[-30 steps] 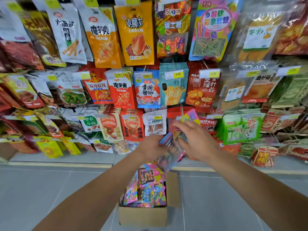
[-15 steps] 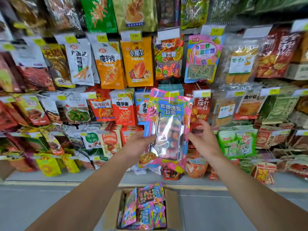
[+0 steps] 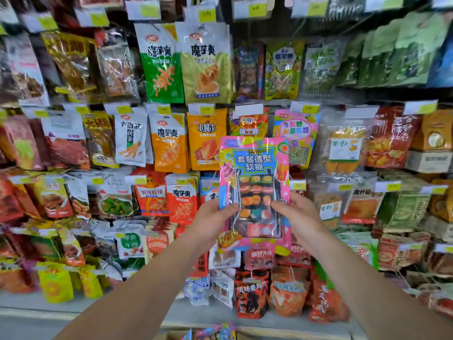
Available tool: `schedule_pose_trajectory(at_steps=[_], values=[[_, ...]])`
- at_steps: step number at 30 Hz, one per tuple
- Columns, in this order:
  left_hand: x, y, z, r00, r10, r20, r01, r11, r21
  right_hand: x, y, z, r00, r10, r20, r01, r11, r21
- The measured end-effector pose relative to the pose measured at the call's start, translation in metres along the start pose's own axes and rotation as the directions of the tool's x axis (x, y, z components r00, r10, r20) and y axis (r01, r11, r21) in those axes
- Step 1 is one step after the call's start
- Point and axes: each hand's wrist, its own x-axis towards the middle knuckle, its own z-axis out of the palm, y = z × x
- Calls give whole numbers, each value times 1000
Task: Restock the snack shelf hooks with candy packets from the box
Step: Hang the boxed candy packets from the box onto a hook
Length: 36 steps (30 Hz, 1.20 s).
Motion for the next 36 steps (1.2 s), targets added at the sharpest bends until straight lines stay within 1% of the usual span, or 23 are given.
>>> schedule_pose_trajectory(at_steps=[3,6,11,15,18,20,22,26,29,31,32,34,35,36], values=[[23,28,-2,999,44,25,-43,999,-22,25,-25,3,998,-50,-23,50,998,-25],[53,52,-6,992,118,53,-118,993,-4,55,-48,9,994,-85,-64,84,996,-24],[104,86,-12,983,182,39,-180,982,-49,110,-77,17,981,-165,-103,158,984,-78],[155,112,-25,980,195,39,-193,979,-60,160,-99,28,975,-198,-101,188,977,-101],[188,133,-30,990,143,9,-140,980,-139,187,-113,36,969,-221,-115,206,971,-124],[218,145,-37,983,183,-1,-180,968,-172,204,-121,41,963,-235,-133,218,967,-132],[232,169,-36,975,222,-12,-221,958,-185,218,-132,46,954,-256,-159,227,957,-180],[251,204,-32,942,334,-14,-331,925,-186,247,-153,47,933,-340,-117,300,916,-267],[270,222,-35,929,368,-42,-371,919,-133,273,-176,45,884,-444,-146,345,831,-436],[284,233,-36,928,368,-63,-373,923,-92,289,-198,44,810,-564,-163,414,745,-524],[290,239,-35,925,370,-81,-376,923,-76,298,-211,43,763,-629,-148,456,686,-567],[299,247,-33,914,385,-128,-394,917,-54,317,-235,40,664,-743,-81,511,530,-677],[303,251,-32,913,390,-118,-398,916,-48,324,-247,39,625,-780,-35,519,449,-727],[307,255,-31,913,390,-119,-398,916,-53,331,-258,39,600,-800,4,520,387,-762]])
